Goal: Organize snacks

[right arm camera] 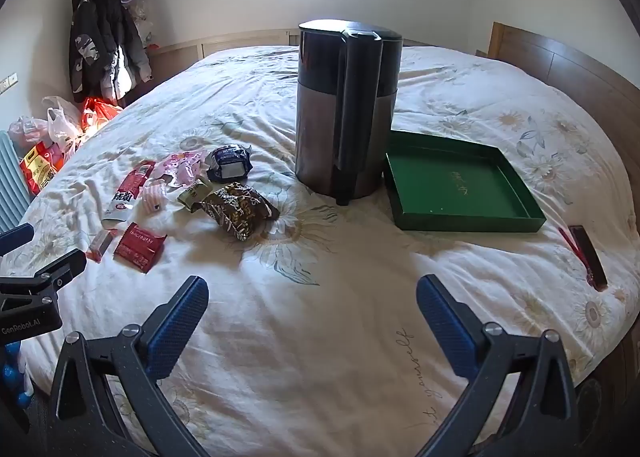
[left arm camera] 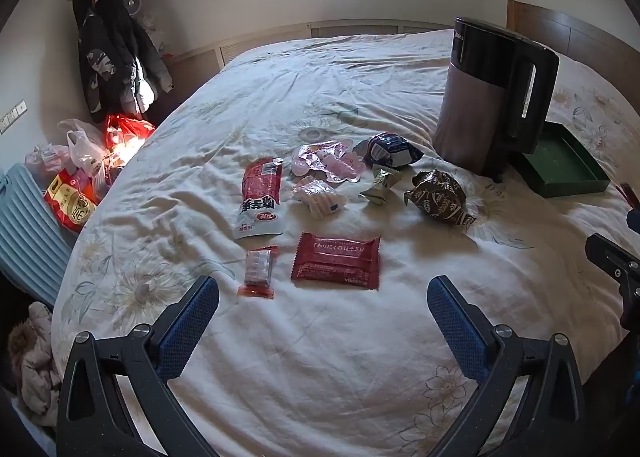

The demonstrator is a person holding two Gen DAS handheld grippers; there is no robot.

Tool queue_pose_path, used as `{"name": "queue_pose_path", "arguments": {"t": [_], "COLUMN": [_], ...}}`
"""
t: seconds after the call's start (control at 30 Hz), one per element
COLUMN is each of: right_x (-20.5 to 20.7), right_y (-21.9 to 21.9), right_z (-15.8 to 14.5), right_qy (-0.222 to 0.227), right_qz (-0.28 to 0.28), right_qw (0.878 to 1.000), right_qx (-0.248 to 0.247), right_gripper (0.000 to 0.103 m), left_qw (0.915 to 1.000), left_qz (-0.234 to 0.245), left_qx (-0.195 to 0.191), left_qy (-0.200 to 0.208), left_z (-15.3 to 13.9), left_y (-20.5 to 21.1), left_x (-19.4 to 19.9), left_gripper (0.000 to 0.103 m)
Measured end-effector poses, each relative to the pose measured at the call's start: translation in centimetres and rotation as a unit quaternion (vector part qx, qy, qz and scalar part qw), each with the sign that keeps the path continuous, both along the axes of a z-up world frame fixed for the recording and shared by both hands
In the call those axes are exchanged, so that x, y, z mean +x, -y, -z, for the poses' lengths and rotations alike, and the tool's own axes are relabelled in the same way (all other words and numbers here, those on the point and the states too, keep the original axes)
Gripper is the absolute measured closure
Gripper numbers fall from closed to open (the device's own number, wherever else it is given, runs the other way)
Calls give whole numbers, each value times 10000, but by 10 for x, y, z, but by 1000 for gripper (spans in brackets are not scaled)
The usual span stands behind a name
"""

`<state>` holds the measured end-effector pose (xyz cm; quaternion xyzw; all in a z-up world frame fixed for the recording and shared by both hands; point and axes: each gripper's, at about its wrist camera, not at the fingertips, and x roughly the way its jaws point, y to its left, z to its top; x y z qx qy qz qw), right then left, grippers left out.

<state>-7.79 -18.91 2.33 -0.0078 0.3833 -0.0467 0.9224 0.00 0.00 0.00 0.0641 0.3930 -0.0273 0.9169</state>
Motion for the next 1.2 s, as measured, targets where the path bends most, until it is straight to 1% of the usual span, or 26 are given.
{"name": "queue_pose_path", "arguments": {"t": [0.5,0.87,1.2], "right_x": [2,2,3], "right_y": [1,-1,-2], "right_z": [2,3,-1], "right_qy": [-34,-43,-49], "right_qz": [-2,-7,6], "right_qw": [10000,10000,10000], "right_qx": [55,45,42], "right_gripper": [0,0,0], "left_qw": [10000,10000,9999], "left_qz": [7,-5,-26], "left_qx": [10,-34,-52], "left_qy": [-38,-62,-84], "left_z": [-4,5,6], "left_y": [3,-1,-4], "left_x": [1,3,3], "left_gripper": [1,1,1]}}
